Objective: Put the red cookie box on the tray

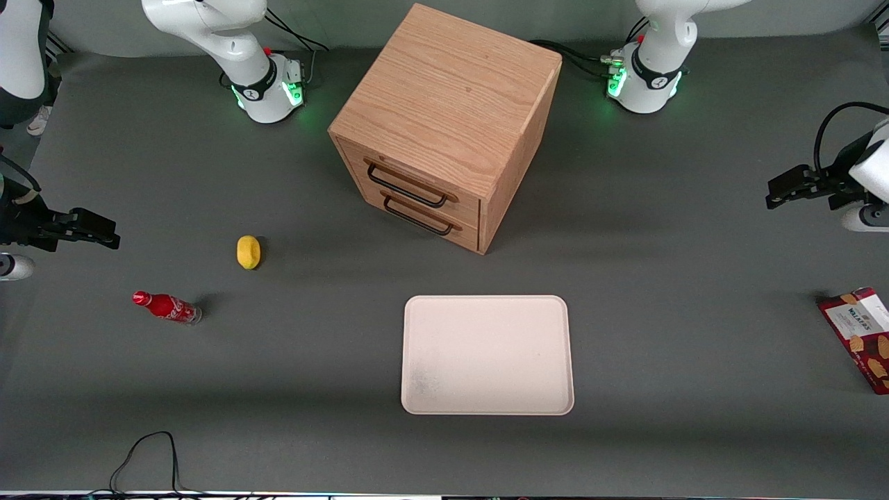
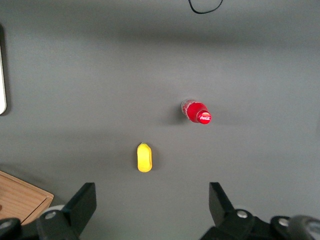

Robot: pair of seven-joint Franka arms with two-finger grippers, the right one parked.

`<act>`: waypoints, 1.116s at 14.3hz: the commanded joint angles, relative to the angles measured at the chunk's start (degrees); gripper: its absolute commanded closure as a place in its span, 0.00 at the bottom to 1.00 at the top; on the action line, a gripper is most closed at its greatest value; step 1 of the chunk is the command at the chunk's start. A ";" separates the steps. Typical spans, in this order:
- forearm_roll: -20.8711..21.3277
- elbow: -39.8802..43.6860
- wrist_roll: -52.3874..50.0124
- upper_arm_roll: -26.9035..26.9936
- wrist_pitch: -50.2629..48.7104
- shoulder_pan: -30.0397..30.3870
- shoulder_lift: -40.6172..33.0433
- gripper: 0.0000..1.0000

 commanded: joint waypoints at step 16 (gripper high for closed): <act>3.66 21.39 2.63 20.22 25.46 4.61 34.99 0.00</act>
